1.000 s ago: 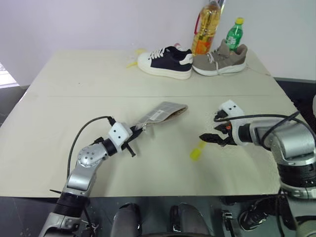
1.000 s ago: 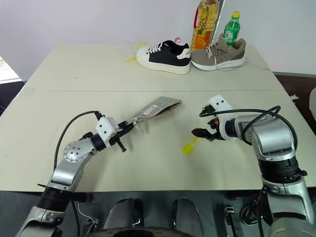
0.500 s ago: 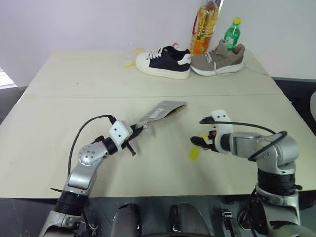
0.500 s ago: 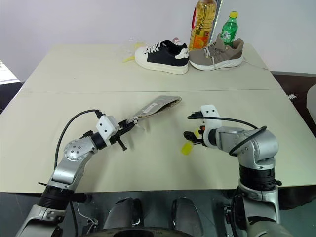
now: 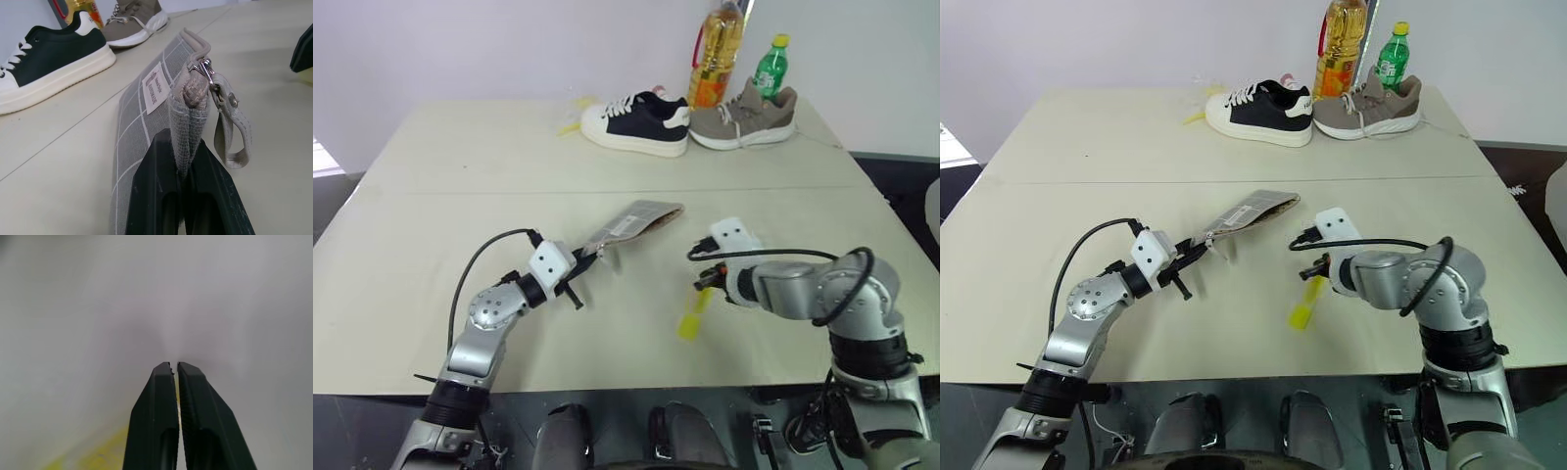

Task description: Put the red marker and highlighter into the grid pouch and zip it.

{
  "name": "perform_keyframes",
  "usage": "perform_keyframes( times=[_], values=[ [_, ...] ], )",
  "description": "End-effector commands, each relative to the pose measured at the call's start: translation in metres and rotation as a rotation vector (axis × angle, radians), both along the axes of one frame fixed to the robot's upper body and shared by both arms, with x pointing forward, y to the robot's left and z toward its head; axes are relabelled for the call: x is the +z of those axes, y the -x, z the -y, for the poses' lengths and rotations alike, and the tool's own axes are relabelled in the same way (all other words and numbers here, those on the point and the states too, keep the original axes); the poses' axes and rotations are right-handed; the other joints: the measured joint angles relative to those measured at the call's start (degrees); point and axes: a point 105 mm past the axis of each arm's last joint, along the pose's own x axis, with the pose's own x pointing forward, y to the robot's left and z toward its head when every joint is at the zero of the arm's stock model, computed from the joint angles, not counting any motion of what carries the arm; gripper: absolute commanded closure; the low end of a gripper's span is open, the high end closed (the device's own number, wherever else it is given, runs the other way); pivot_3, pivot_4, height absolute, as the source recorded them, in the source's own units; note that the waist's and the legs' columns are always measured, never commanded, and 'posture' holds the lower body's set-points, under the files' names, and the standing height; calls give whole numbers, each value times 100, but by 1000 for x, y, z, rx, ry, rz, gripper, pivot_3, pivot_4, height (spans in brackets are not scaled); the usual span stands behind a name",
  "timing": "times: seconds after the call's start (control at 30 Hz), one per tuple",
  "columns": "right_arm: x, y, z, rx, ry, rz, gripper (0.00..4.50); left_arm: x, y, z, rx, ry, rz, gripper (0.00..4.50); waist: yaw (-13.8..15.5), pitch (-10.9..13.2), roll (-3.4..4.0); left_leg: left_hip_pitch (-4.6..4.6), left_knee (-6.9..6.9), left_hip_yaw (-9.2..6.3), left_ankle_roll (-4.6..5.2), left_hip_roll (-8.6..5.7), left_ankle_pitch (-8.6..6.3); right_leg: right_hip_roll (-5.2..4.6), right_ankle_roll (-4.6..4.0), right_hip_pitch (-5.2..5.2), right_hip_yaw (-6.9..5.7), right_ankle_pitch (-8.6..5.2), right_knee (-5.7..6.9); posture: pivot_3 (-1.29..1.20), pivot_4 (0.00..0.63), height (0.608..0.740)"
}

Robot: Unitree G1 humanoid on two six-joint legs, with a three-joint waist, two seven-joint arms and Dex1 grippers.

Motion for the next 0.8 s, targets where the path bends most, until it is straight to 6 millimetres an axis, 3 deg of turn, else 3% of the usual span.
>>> perform_keyframes(
  times=[0.03,0.13,0.27,0.4,0.5,0.63,0.8],
  values=[
    [31,-13,-10,68,-48,121,4457,12,-1,-1,4,11,44,4500,8,0,0,0,0,-1,0,0,0,0,0,1,-1,0,0,0,150,705],
    [37,-12,-14,155,-29,168,4457,13,-2,-2,8,12,46,4500,44,-3,-5,-1,-2,-2,1,-1,0,-1,1,3,-1,-1,-5,0,150,705],
    [39,6,-10,287,-40,110,2643,13,-2,-5,16,17,42,4500,37,-1,-3,-4,-1,0,3,-2,-2,-4,1,4,-1,-1,-9,0,150,705],
    [52,30,-18,584,51,249,479,12,-1,-4,13,20,38,4500,25,0,-2,-4,-2,-1,4,0,-3,-5,2,1,-1,-1,-11,0,150,705],
    [51,44,-12,806,151,331,479,11,-2,-3,10,21,36,4500,28,2,-4,-2,-4,-2,3,0,-3,-3,5,2,-1,-3,-14,0,150,705],
    [32,55,16,1035,296,247,479,12,-4,-3,9,22,36,4500,27,4,-7,3,-1,-1,3,-1,-3,-4,6,7,-1,-4,-15,0,150,705],
    [13,35,28,1210,438,259,479,14,-5,0,-4,21,42,4500,-4,5,-7,11,2,2,2,2,-2,0,4,10,-1,-4,-11,0,150,705]
  ],
)
